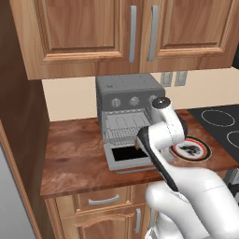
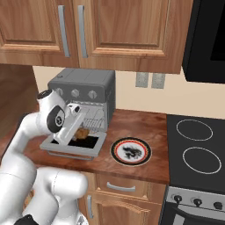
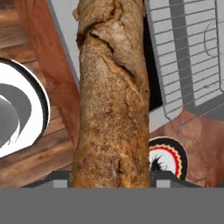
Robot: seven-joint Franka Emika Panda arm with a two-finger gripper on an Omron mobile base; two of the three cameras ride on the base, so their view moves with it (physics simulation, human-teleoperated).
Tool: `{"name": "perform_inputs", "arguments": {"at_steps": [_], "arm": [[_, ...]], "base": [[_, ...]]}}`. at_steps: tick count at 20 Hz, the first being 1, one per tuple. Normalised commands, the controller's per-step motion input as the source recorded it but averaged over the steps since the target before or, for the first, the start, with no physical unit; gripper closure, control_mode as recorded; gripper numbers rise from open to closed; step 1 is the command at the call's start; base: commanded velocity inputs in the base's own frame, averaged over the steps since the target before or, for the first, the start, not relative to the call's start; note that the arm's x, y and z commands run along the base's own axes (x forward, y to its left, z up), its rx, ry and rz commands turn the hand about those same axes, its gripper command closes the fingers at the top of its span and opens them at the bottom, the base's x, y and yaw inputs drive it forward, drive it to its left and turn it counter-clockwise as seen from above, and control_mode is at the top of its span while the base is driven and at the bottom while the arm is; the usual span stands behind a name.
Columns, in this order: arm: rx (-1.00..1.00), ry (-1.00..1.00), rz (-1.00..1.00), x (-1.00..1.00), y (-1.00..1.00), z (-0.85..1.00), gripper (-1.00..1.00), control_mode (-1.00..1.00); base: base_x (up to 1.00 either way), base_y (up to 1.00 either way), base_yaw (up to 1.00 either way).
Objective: Pull the toaster oven rack outwards. Pick up the baguette from the plate and place it on the toaster oven rack. Close the toaster oven door fully and set the temperature to the lowest setting.
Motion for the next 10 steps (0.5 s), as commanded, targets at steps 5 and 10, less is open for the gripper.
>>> {"name": "perform_inputs", "arguments": {"at_steps": [5, 10], "arm": [[0.00, -0.13, -0.02, 0.28, 0.00, -0.09, 1.00, -1.00], [0.02, -0.28, 0.00, 0.30, 0.00, -0.14, 1.00, -1.00]], "base": [[0.00, 0.00, 0.00], [0.00, 0.00, 0.00]]}}
